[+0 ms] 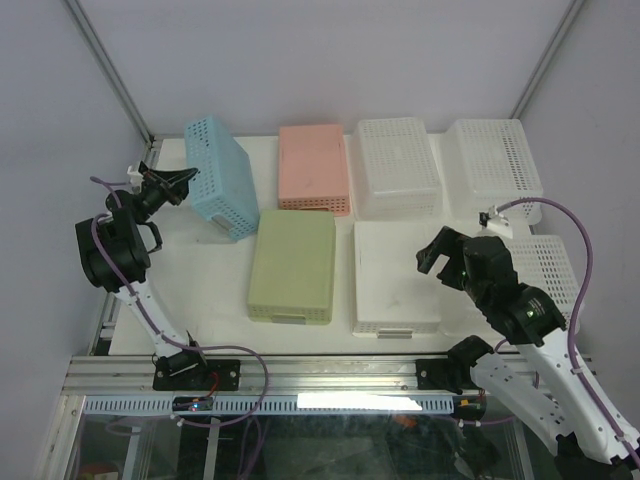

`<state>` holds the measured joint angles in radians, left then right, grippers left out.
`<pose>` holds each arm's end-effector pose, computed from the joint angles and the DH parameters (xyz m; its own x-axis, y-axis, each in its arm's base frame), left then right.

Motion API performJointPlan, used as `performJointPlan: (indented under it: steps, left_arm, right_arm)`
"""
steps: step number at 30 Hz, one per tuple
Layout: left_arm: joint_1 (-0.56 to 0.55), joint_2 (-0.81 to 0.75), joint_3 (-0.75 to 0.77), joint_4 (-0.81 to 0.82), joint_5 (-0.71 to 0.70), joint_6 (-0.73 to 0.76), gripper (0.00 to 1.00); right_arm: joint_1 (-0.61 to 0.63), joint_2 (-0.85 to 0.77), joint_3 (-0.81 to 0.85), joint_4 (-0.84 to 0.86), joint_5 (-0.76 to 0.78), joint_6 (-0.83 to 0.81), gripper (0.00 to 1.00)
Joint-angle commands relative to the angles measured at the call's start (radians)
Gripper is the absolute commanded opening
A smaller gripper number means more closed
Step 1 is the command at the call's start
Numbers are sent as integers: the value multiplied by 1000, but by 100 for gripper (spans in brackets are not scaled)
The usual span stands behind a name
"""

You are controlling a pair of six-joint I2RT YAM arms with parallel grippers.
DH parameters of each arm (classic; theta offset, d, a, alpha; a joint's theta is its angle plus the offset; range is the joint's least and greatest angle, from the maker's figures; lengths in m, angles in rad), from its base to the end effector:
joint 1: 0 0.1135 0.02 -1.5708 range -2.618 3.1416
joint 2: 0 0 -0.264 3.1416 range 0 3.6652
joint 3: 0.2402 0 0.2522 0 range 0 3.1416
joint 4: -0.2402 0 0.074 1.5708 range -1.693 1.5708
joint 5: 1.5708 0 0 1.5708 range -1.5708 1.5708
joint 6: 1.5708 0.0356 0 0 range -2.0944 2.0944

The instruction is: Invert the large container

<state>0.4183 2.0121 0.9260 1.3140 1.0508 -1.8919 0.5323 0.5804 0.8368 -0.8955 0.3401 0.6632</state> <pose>0.3683 0.1299 0.1841 -0.6067 -0.7856 0.1214 0.0158 -0.1646 -0.9862 0.0985 0.0442 0.3143 -0.5575 0.3452 -0.7550 0.1212 0.9335 0.3373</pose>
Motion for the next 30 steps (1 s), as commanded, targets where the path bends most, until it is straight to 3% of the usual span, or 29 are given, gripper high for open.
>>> performJointPlan:
  steps: [1, 4, 8, 11, 15, 16, 19, 30]
  left_arm:
    - [33, 24, -38, 264, 10, -71, 20]
    - [63, -2, -66, 204, 33, -15, 42]
    - [92, -78, -86, -50, 60, 189, 63]
    - [105, -150, -65, -397, 44, 435, 84]
    - [113, -245, 58, -1063, -112, 905, 99]
    - [113, -261, 96, -1230, -179, 1004, 99]
    - [112, -302, 157, -1411, -331, 1159, 99]
    - [89, -363, 250, -1656, -633, 1346, 99]
  right_arm:
    - [-1, 10, 31, 35, 7, 3, 99]
    - [-1, 8, 30, 33, 7, 4, 99]
    - [-1, 11, 31, 39, 4, 4, 99]
    - [-2, 17, 33, 42, 1, 4, 99]
    - [-1, 17, 37, 39, 4, 1, 99]
    - [-2, 16, 36, 38, 6, 0, 99]
    - [-1, 8, 31, 41, 9, -3, 99]
    - [-2, 13, 12, 63, -4, -10, 99]
